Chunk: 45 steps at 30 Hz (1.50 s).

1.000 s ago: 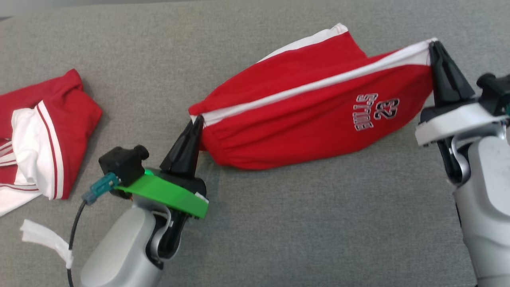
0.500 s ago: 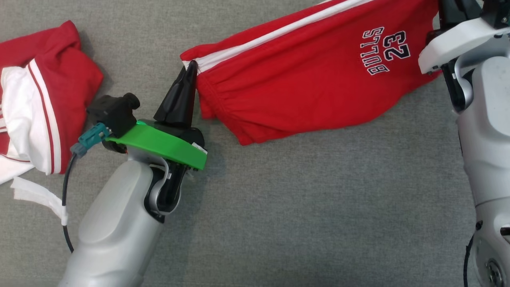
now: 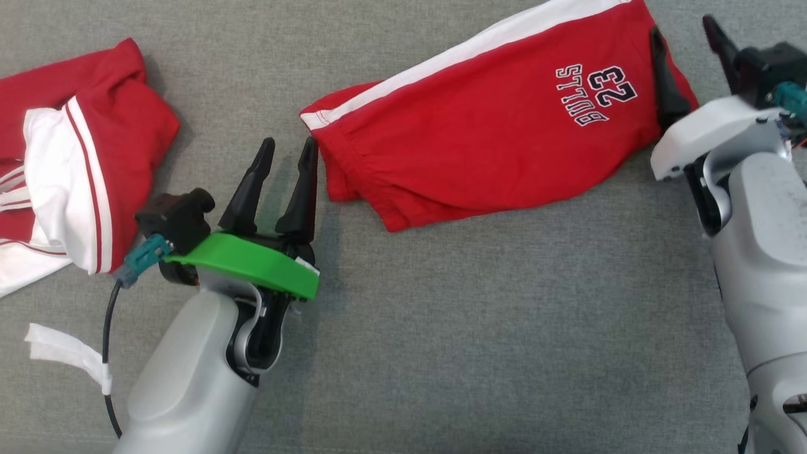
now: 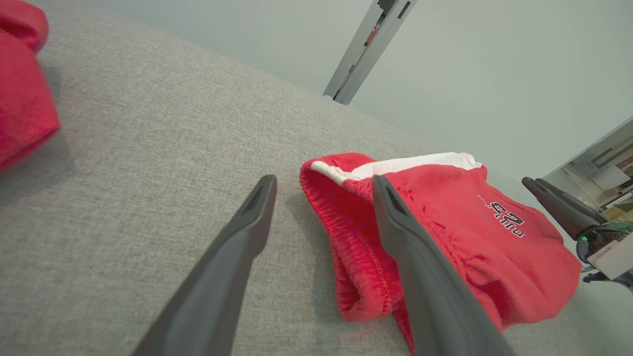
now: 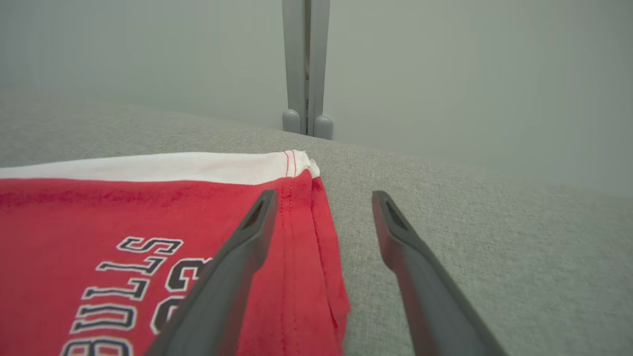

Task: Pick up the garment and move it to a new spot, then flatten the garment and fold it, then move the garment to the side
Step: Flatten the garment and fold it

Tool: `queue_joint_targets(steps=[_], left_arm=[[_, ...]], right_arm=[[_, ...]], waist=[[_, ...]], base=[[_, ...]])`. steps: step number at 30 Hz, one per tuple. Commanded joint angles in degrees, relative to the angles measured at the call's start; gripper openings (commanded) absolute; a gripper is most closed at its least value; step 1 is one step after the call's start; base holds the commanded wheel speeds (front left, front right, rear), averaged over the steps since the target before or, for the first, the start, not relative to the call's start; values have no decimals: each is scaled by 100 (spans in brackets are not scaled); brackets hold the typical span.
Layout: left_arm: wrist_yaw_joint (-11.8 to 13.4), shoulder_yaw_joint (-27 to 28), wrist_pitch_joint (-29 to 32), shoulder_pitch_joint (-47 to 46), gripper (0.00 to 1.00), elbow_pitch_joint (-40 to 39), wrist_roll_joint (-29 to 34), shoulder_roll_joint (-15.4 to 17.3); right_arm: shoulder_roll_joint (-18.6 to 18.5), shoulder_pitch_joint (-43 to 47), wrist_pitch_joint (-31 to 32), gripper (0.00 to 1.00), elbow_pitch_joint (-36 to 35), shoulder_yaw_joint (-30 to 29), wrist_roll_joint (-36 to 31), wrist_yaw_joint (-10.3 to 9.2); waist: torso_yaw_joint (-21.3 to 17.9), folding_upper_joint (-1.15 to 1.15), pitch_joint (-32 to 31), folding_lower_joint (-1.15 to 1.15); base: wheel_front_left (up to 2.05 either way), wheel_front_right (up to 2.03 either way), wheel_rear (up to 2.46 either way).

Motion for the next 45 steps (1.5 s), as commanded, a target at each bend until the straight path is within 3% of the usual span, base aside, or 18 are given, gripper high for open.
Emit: queue_joint_targets(steps=[1, 7, 8, 9, 10, 20, 30, 38, 45], left_arm=[[15, 57, -20, 150, 100, 7, 73, 15], [15, 230, -20, 425, 100, 49, 148, 1], [15, 253, -20, 444, 100, 58, 157, -11], [15, 270, -19, 461, 100, 67, 182, -24], [15, 277, -20, 478, 100, 74, 191, -37], [15, 477, -19, 1163, 100, 289, 431, -135], [15, 544, -14, 1843, 100, 308, 521, -335], [15, 475, -14, 1932, 100, 378, 513, -404], [15, 412, -13, 1906, 100, 461, 460, -461]], right_arm=[[-48, 141, -25, 100, 117, 57, 111, -10], [2, 377, 596, 100, 896, 249, 636, -10], [-4, 401, 661, 53, 1010, 213, 699, -10], [-6, 443, 693, 17, 1112, 208, 778, -11], [1, 475, 674, 0, 1163, 210, 860, -11], [-174, 1355, 22, 0, 980, 54, 1795, -11], [-445, 2517, -24, 0, -337, -130, 2246, -10], [-25, 2062, 131, 0, -1296, 1029, 2177, -10], [523, 1704, 430, 0, -997, 2694, 2184, -10]], waist=[[-40, 0, -153, 0], [-80, 0, -276, 0], [-88, 0, -294, 0], [-94, 0, -323, 0], [-99, 0, -354, 0], [-370, 0, -1234, 0], [-417, 0, -1783, 0], [-200, 0, -1880, 0], [218, 0, -1872, 0]], base=[[0, 0, 0], [0, 0, 0], [0, 0, 0], [0, 0, 0], [0, 0, 0], [0, 0, 0], [0, 0, 0], [0, 0, 0], [0, 0, 0]])
